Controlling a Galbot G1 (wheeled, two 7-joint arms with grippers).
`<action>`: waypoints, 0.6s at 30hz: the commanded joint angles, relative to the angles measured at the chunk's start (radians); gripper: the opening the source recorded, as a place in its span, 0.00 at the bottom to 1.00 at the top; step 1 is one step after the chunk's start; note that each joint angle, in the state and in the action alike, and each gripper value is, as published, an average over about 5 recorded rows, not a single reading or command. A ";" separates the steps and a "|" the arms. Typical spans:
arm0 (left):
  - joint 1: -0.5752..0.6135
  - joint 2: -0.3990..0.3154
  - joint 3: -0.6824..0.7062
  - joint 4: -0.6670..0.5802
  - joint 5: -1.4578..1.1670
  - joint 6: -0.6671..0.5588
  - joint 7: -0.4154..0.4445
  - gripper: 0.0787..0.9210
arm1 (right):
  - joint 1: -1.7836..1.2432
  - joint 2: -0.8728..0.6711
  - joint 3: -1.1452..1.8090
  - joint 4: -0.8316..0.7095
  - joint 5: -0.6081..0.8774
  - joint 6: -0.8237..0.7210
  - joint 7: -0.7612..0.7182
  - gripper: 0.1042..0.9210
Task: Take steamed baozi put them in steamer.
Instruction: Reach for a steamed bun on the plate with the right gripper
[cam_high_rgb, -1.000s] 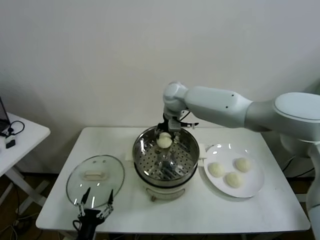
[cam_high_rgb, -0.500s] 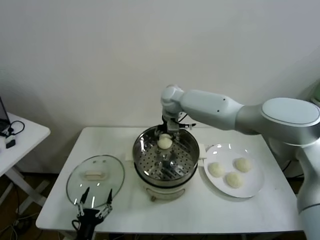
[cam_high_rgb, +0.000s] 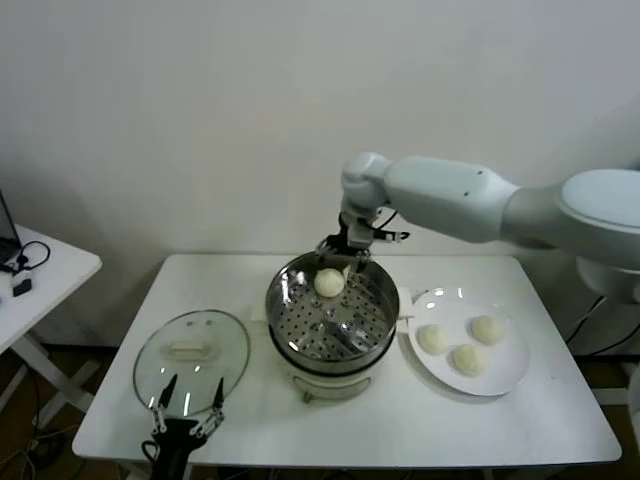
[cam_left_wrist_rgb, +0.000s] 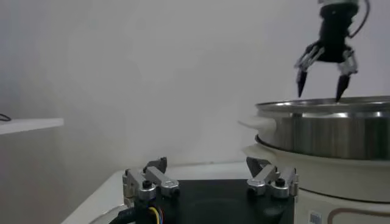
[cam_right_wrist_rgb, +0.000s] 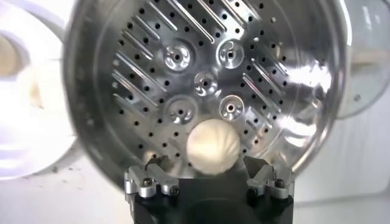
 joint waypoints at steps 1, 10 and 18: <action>0.012 -0.010 0.002 -0.040 0.005 0.002 0.000 0.88 | 0.317 -0.239 -0.345 0.136 0.507 -0.276 -0.057 0.88; 0.014 -0.026 0.005 -0.051 0.017 -0.001 -0.001 0.88 | 0.261 -0.535 -0.464 0.380 0.592 -0.698 0.089 0.88; 0.013 -0.038 0.006 -0.044 0.036 -0.002 -0.002 0.88 | -0.043 -0.597 -0.219 0.407 0.543 -0.908 0.203 0.88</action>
